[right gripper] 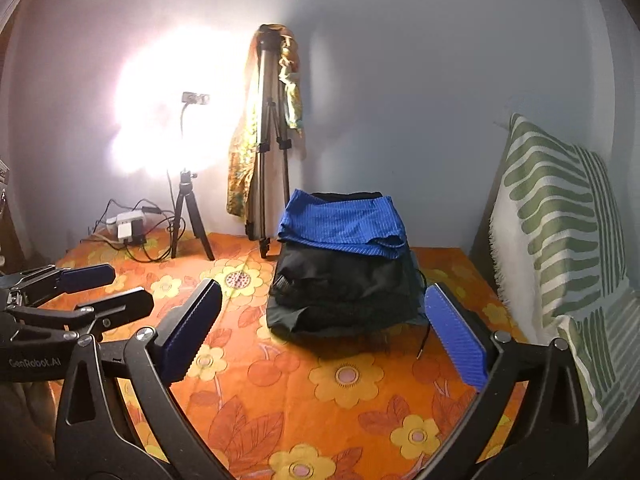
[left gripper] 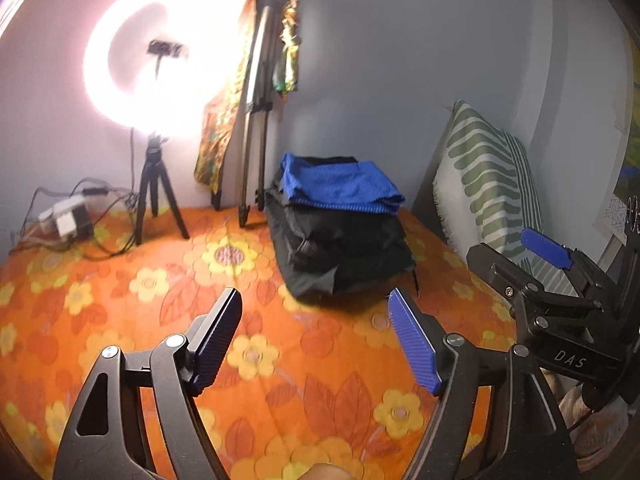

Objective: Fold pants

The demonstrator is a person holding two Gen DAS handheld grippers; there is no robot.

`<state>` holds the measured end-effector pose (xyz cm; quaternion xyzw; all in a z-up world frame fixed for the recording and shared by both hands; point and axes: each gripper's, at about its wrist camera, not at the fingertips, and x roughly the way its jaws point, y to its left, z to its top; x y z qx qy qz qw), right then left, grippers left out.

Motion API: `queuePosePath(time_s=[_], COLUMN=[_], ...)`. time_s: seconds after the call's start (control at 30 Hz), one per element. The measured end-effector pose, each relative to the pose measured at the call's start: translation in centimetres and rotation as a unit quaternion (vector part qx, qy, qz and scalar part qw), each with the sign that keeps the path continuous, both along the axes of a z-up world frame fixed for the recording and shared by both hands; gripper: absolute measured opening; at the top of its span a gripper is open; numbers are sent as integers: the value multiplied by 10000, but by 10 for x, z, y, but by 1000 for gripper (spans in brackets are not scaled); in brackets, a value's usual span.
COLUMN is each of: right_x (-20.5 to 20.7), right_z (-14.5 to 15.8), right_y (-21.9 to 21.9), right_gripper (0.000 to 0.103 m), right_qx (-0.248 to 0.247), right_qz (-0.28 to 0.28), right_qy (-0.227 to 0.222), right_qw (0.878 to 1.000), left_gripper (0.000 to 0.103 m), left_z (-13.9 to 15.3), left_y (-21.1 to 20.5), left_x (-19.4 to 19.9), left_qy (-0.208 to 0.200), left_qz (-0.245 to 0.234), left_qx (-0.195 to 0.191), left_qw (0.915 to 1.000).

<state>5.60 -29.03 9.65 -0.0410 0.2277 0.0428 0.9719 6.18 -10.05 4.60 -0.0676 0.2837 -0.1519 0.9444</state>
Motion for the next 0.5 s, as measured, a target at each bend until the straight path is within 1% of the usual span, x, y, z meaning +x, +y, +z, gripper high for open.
queuePosePath(time_s=[0.07,0.13,0.23,0.37,0.5], right_x=[-8,-12,-11,-15,-10], right_z=[-6,-12,-20,-25,-31], right_y=[5,8,15,18,11], right_gripper=[103,103,103,103,103], right_qx=[44,114,180,96,295], right_qz=[19,-8,28,-6,-36], right_qy=[35,106,270,213,323], right_qw=[10000,9999,9995,9997,9990], left_gripper=[76,76,76,76,76], left_z=[-6,-8,-10,-13,-18], left_y=[3,3,6,12,14], left_x=[-6,-10,-18,-20,-20], left_qy=[31,45,-40,47,91], left_qz=[18,-11,9,29,102], left_qx=[46,171,348,254,319], left_qw=[10000,9998,9994,9997,9994])
